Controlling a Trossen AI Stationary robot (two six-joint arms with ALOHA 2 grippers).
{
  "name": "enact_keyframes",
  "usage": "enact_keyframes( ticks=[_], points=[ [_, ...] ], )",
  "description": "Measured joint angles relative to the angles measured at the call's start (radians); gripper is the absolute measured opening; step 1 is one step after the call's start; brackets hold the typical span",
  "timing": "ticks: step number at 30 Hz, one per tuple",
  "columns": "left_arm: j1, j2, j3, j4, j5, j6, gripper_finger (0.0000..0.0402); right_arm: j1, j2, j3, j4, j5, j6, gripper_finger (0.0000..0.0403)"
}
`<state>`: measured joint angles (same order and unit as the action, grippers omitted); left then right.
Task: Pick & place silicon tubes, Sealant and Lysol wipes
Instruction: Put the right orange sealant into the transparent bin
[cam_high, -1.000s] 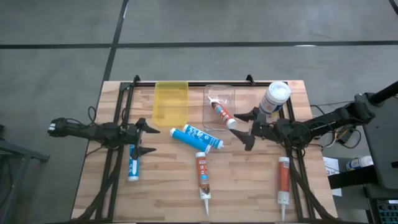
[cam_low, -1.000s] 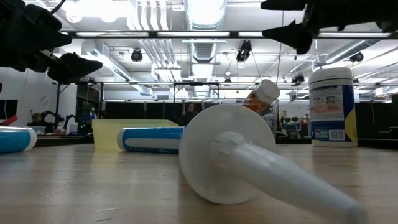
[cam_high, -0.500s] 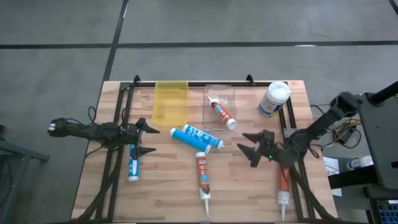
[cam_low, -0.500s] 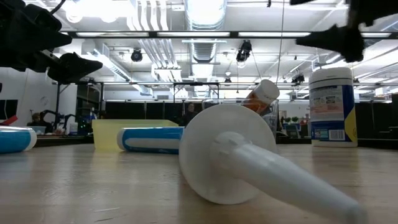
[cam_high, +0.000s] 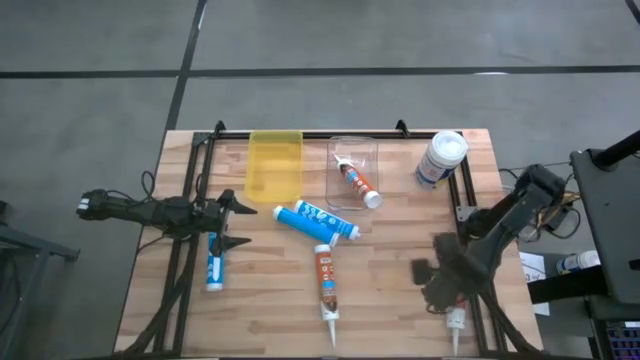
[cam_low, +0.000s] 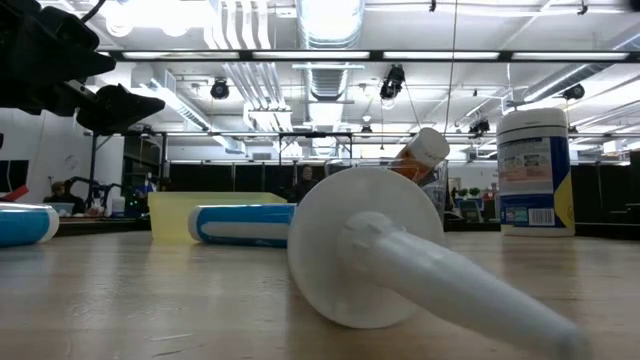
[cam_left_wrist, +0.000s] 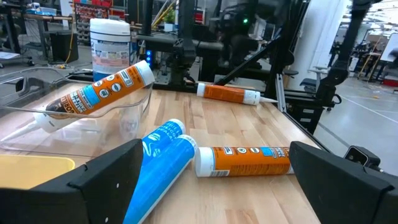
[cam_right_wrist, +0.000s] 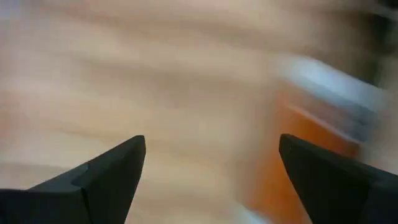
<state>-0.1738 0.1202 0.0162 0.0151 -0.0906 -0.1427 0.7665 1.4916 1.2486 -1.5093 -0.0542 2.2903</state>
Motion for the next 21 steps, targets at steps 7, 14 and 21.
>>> enact_keyframes(
  ticks=[7,14,21],
  points=[
    [0.0,-0.002,0.0,0.003,0.0,0.0,0.0398,0.005,0.162,0.284,-0.058,-0.392,0.049,0.0363],
    [0.0,0.009,-0.003,0.01,-0.001,0.0,0.0398,0.036,0.236,0.31,-0.061,-0.384,0.027,0.0363],
    [0.0,0.011,-0.003,0.011,0.0,0.0,0.0398,0.068,0.233,0.336,0.11,-0.059,-0.077,0.0363]
  ],
)
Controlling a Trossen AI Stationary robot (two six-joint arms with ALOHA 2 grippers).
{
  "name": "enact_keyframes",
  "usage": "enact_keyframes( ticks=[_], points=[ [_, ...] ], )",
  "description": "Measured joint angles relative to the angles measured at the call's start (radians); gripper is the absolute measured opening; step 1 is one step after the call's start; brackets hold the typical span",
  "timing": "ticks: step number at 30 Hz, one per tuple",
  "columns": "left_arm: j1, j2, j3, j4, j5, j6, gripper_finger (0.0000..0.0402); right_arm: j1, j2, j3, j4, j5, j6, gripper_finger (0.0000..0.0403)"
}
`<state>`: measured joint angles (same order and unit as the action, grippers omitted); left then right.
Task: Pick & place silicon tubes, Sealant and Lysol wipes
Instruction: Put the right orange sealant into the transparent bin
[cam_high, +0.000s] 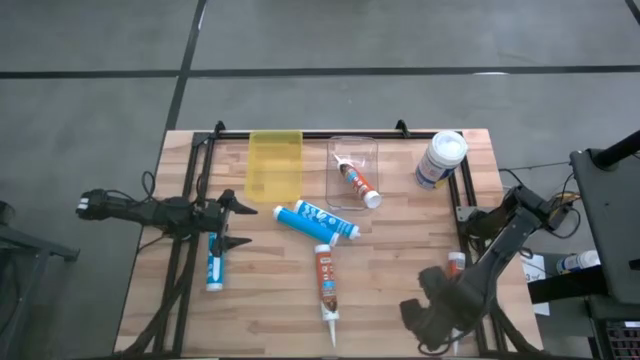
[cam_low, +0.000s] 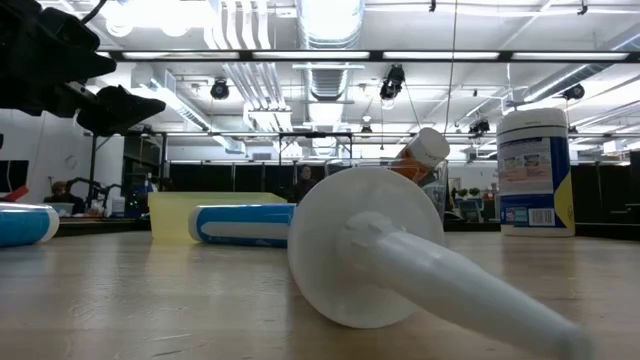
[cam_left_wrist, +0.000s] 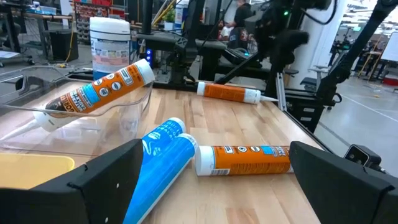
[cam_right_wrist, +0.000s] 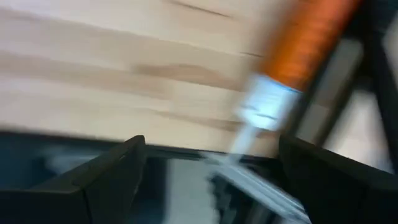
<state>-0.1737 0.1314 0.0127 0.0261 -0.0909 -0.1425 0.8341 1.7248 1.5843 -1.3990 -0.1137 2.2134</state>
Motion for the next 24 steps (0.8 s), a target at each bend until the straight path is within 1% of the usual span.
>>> enact_keyframes(
  ticks=[1,8,10,13,22,24],
  points=[
    [0.0,0.0,0.0,0.0,0.0,0.0,0.0398,0.0,-0.001,0.007,0.004,0.01,-0.003,0.0363],
    [0.0,0.0,0.0,0.001,0.0,0.0,0.0398,0.0,-0.001,0.018,-0.007,-0.017,0.028,0.0363],
    [0.0,0.0,0.0,0.002,0.0,0.0,0.0398,0.0,0.0,0.019,0.002,-0.005,0.025,0.0363],
    [0.0,0.0,0.0,0.002,0.0,0.0,0.0398,0.0,0.009,0.019,0.024,0.041,0.022,0.0363],
    [0.0,0.0,-0.001,0.003,0.0,0.0,0.0398,-0.001,0.012,0.021,0.08,0.035,-0.039,0.0363],
    [0.0,0.0,-0.001,0.003,0.0,0.0,0.0399,-0.001,0.012,0.021,0.076,0.031,-0.029,0.0363]
  ],
)
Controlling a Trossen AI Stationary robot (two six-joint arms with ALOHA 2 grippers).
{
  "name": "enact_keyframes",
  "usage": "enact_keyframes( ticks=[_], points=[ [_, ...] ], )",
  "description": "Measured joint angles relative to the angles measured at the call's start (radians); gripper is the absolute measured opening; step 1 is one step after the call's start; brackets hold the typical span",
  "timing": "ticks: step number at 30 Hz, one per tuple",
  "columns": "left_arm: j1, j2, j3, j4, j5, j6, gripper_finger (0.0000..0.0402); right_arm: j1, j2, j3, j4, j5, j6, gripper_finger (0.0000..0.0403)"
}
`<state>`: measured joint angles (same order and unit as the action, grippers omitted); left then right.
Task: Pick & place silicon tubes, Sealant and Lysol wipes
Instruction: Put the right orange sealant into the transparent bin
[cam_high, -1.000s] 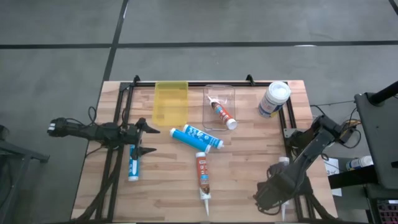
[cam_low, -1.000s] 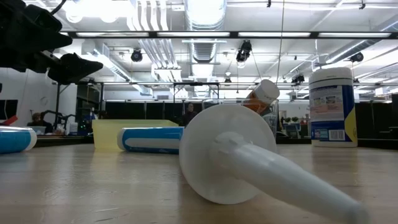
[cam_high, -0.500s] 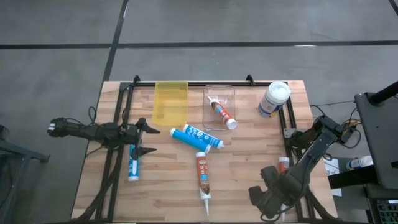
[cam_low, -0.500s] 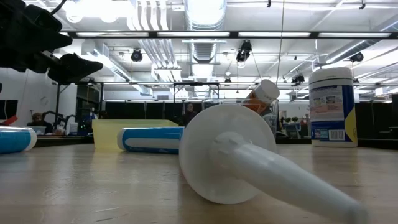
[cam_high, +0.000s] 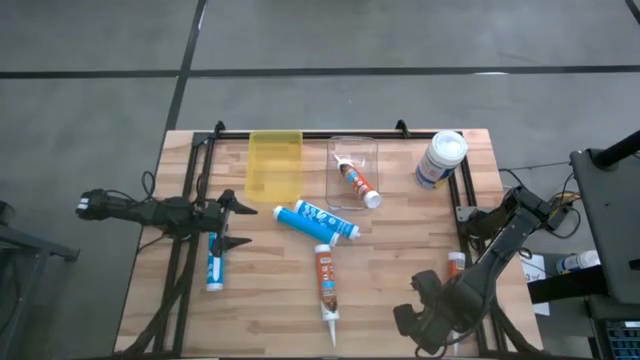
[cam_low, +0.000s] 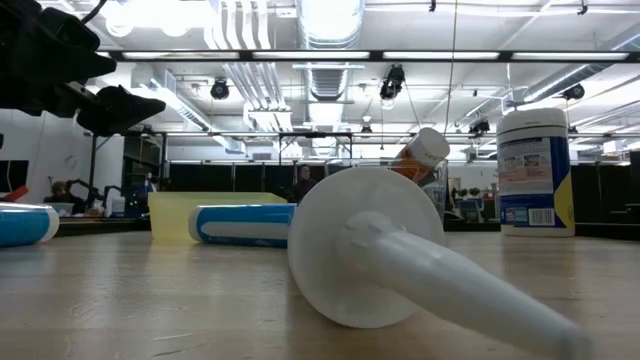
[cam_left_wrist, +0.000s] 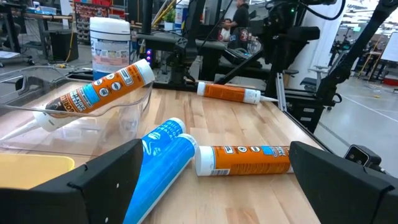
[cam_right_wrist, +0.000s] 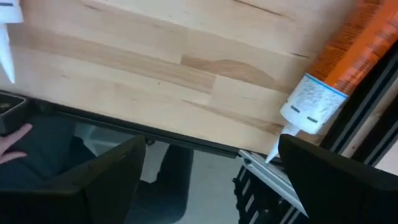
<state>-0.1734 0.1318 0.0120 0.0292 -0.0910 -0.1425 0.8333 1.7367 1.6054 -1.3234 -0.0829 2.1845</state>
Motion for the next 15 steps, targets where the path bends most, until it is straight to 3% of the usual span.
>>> enact_keyframes(
  ticks=[6,15],
  points=[
    [0.0,0.0,0.0,0.0,0.0,0.0,0.0398,0.031,0.005,-0.003,-0.05,-0.079,0.317,0.0363],
    [0.0,0.0,0.0,0.0,0.0,0.0,0.0398,0.144,0.067,-0.02,-0.115,-0.169,0.492,0.0363]
  ],
)
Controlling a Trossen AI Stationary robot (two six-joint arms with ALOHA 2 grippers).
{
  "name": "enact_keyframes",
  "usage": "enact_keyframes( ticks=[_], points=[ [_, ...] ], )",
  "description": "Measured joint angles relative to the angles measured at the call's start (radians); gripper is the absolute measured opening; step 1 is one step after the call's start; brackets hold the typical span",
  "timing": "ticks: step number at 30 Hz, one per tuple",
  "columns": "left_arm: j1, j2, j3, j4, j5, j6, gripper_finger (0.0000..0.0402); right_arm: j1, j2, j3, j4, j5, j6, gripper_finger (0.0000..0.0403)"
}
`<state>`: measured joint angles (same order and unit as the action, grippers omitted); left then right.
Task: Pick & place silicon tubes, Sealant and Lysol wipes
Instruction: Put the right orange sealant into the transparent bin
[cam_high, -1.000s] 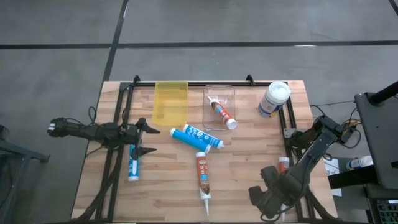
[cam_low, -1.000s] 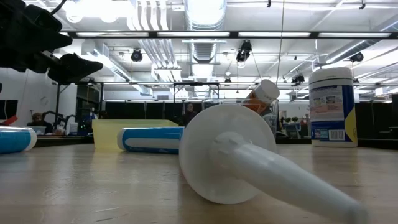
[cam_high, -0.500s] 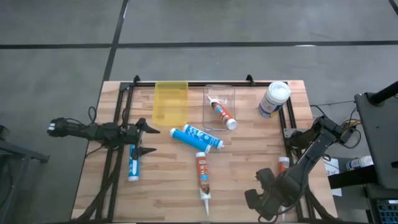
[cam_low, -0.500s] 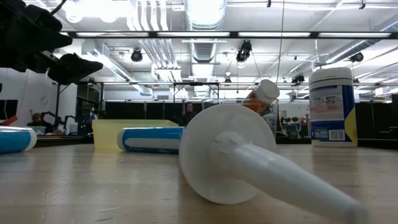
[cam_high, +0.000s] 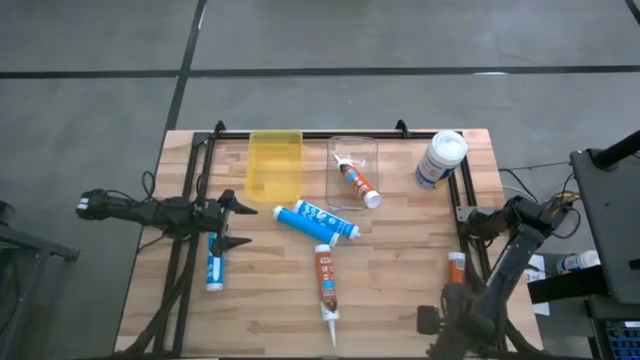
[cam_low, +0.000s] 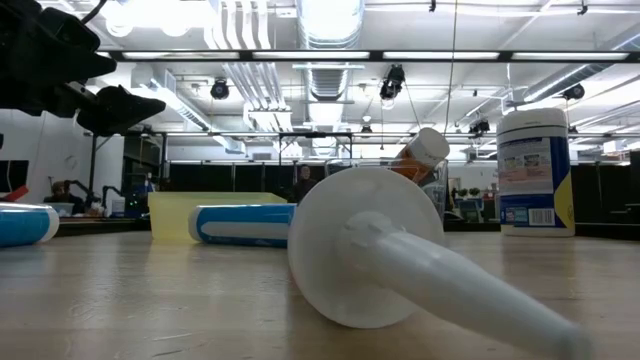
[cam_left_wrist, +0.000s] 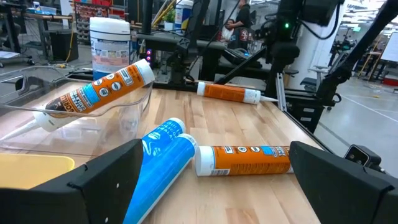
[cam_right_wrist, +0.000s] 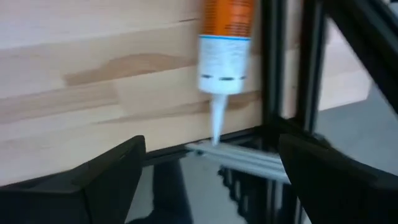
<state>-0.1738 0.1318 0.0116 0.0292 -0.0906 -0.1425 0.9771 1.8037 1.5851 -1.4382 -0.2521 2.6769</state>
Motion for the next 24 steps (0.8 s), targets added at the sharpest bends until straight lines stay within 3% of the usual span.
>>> enact_keyframes(
  ticks=[10,19,24],
  points=[
    [0.0,0.0,0.0,0.0,0.0,0.0,0.0398,0.038,-0.001,-0.223,0.177,-0.04,0.05,0.0364],
    [0.0,0.0,0.0,0.0,0.0,0.0,0.0398,0.026,-0.017,-0.628,0.748,-0.053,0.07,0.0363],
    [0.0,0.001,0.0,-0.002,0.001,0.0,0.0398,-0.066,-0.015,-0.666,0.864,0.081,-0.054,0.0363]
  ],
)
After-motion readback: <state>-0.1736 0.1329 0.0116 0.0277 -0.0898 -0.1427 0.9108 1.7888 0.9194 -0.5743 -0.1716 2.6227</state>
